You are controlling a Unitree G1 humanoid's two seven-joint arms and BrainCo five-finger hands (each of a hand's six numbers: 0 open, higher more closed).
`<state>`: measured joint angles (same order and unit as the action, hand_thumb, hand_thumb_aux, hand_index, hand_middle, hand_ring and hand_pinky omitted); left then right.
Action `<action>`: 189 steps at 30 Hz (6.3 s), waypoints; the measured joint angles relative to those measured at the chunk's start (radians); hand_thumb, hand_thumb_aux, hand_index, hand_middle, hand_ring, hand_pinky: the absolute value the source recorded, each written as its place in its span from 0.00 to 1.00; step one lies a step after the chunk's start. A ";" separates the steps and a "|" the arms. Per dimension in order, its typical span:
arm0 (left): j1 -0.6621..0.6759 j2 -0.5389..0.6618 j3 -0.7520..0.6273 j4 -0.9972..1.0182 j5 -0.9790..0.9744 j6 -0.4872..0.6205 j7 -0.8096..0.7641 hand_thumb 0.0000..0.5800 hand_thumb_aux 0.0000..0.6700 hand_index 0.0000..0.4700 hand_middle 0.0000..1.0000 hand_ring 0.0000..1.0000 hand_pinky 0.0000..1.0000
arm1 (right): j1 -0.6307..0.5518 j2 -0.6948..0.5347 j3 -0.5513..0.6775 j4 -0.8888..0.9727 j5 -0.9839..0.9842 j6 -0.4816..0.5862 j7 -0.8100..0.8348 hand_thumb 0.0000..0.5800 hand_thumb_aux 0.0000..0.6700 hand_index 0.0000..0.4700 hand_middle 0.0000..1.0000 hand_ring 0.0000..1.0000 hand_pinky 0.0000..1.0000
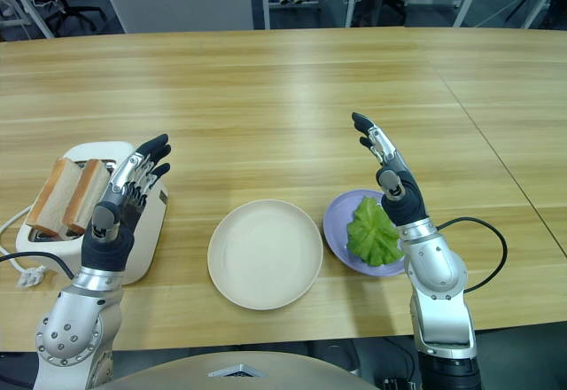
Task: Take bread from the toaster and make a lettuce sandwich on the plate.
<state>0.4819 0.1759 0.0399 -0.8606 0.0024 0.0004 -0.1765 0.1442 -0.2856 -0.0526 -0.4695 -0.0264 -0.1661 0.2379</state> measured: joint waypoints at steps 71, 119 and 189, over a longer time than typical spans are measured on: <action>-0.110 0.279 0.482 0.298 0.538 0.420 -0.167 1.00 1.00 0.98 0.42 0.42 0.42 | -0.004 -0.004 -0.001 0.078 -0.030 -0.082 -0.030 0.00 0.00 0.00 0.00 0.00 0.00; -0.374 0.313 -0.184 -0.145 0.085 0.661 -0.028 1.00 1.00 0.98 1.00 1.00 1.00 | -0.472 -0.624 0.503 1.366 -1.023 -0.632 -0.852 0.83 0.59 0.58 0.00 0.00 0.00; -0.049 0.365 0.329 0.161 1.000 0.372 -0.251 0.00 0.00 0.00 0.00 0.00 0.00 | -0.365 -0.159 0.556 0.696 -0.647 -0.492 -0.079 0.00 0.00 0.00 0.00 0.00 0.00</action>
<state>0.4332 0.5414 0.3692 -0.6995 1.0022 0.3727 -0.4273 -0.2208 -0.4450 0.5033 0.2268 -0.6730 -0.6586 0.1589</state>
